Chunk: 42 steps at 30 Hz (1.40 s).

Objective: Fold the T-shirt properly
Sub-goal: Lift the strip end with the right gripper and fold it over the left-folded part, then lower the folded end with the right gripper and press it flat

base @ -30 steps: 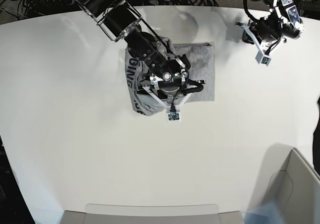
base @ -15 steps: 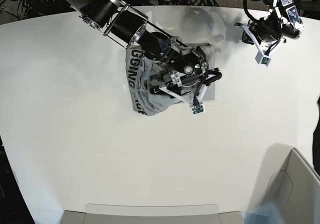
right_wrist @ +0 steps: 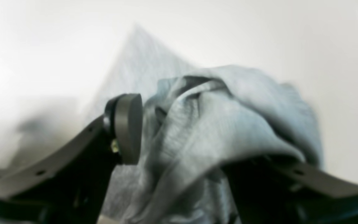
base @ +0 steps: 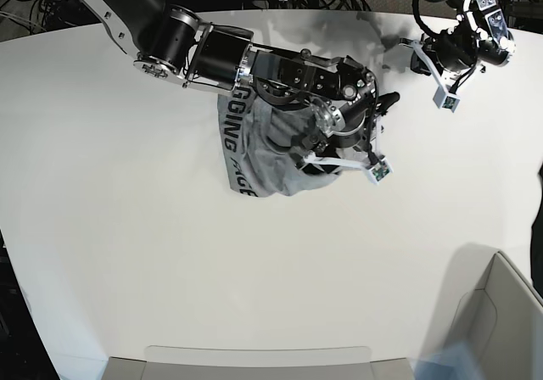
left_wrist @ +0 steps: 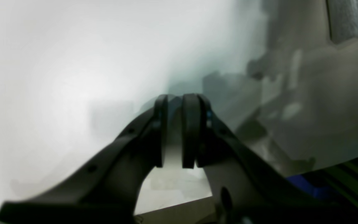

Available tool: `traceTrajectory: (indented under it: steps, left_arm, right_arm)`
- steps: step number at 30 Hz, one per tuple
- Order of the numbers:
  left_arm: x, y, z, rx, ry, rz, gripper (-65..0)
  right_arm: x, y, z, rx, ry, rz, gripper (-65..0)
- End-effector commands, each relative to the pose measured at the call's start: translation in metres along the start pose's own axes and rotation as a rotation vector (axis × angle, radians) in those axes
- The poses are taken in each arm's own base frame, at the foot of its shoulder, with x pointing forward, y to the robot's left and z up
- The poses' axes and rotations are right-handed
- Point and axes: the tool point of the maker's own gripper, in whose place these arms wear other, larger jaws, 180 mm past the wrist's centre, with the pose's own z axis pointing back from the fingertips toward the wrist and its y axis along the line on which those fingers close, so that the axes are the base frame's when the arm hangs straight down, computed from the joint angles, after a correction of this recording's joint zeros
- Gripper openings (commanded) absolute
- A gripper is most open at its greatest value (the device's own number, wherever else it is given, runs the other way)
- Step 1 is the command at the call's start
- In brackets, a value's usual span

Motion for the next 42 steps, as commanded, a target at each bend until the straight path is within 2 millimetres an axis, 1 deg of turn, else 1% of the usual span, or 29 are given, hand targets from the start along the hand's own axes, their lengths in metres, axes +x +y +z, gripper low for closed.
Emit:
traceTrajectory:
  steps: [1,3,5,7,10,11,13,16,18,21,23,27,30,32,33,34,36,37,38,39,40,42]
  left_arm:
    - [0.002,0.002,0.003,0.007,-0.008,-0.008,-56.5]
    - [0.002,0.002,0.003,0.007,-0.008,-0.008,-56.5]
    - [0.002,0.002,0.003,0.007,-0.006,-0.008,-56.5]
    - [-0.006,0.001,0.003,0.004,0.010,-0.004,-56.5]
    - [-0.011,-0.001,0.002,0.001,0.020,-0.001,-56.5]
    - [-0.011,-0.001,0.002,0.000,0.021,-0.001,-56.5]
    - [-0.011,-0.001,0.002,0.000,0.021,-0.001,-56.5]
    - [-0.011,-0.001,0.002,0.000,0.021,-0.001,-56.5]
    - [-0.011,-0.001,0.002,-0.001,0.021,0.000,-56.5]
    - [-0.012,-0.003,0.001,-0.004,0.020,0.003,-56.5]
    - [-0.012,-0.007,-0.001,-0.015,0.018,0.011,-56.5]
    - [-0.014,-0.008,-0.001,-0.018,0.022,0.014,-56.5]
    - [-0.019,-0.008,-0.001,-0.017,0.031,0.015,-56.5]
    - [-0.020,-0.008,-0.001,-0.017,0.033,0.015,-56.5]
    - [-0.020,-0.008,-0.001,-0.017,0.033,0.015,-56.5]
    - [-0.019,-0.007,0.000,-0.015,0.031,0.017,-56.5]
    - [-0.018,-0.006,0.001,-0.010,0.027,0.018,-56.5]
    - [-0.017,-0.005,0.001,-0.008,0.025,0.016,-56.5]
    - [-0.016,-0.004,0.002,-0.005,0.021,0.014,-56.5]
    - [-0.013,-0.004,0.004,0.000,0.012,0.007,-56.5]
    - [-0.008,-0.004,0.007,0.006,-0.006,-0.002,-56.5]
    - [0.007,-0.008,0.016,0.019,-0.070,-0.031,-56.5]
  right_arm:
    - [0.023,0.002,0.006,-0.006,-0.081,0.040,-35.8]
    - [0.024,0.003,0.001,-0.011,-0.093,0.118,-35.8]
    - [0.026,-0.007,-0.007,-0.034,-0.090,0.145,-35.8]
    - [0.029,-0.020,-0.016,-0.062,-0.088,0.146,-35.8]
    - [0.028,-0.038,-0.028,-0.111,-0.067,0.147,-35.8]
    - [0.030,-0.044,-0.030,-0.126,-0.063,0.152,-35.8]
    - [0.037,-0.049,-0.029,-0.136,-0.083,0.148,-35.8]
    - [0.064,-0.048,-0.019,-0.114,-0.195,0.121,-35.8]
    - [0.074,-0.043,-0.017,-0.104,-0.261,0.138,-35.8]
    - [0.076,-0.028,-0.018,-0.054,-0.292,0.239,-35.8]
    - [0.072,-0.027,-0.023,-0.043,-0.280,0.282,-35.8]
    - [0.076,-0.020,-0.021,-0.030,-0.319,0.292,-35.8]
    - [0.083,-0.007,-0.010,0.005,-0.373,0.281,-35.8]
    - [0.095,0.006,0.009,0.050,-0.457,0.254,-35.8]
    - [0.101,0.010,0.019,0.067,-0.500,0.229,-35.8]
    - [0.107,0.004,0.028,0.062,-0.531,0.172,-35.8]
    - [0.120,-0.018,0.045,0.043,-0.576,0.019,-35.8]
    - [0.124,-0.027,0.052,0.046,-0.590,-0.056,-35.8]
    - [0.124,-0.038,0.057,0.050,-0.586,-0.114,-35.8]
    - [0.117,-0.052,0.059,0.048,-0.557,-0.161,-35.8]
    - [0.111,-0.060,0.063,0.059,-0.531,-0.191,-35.8]
    - [0.094,-0.064,0.073,0.110,-0.475,-0.197,-35.8]
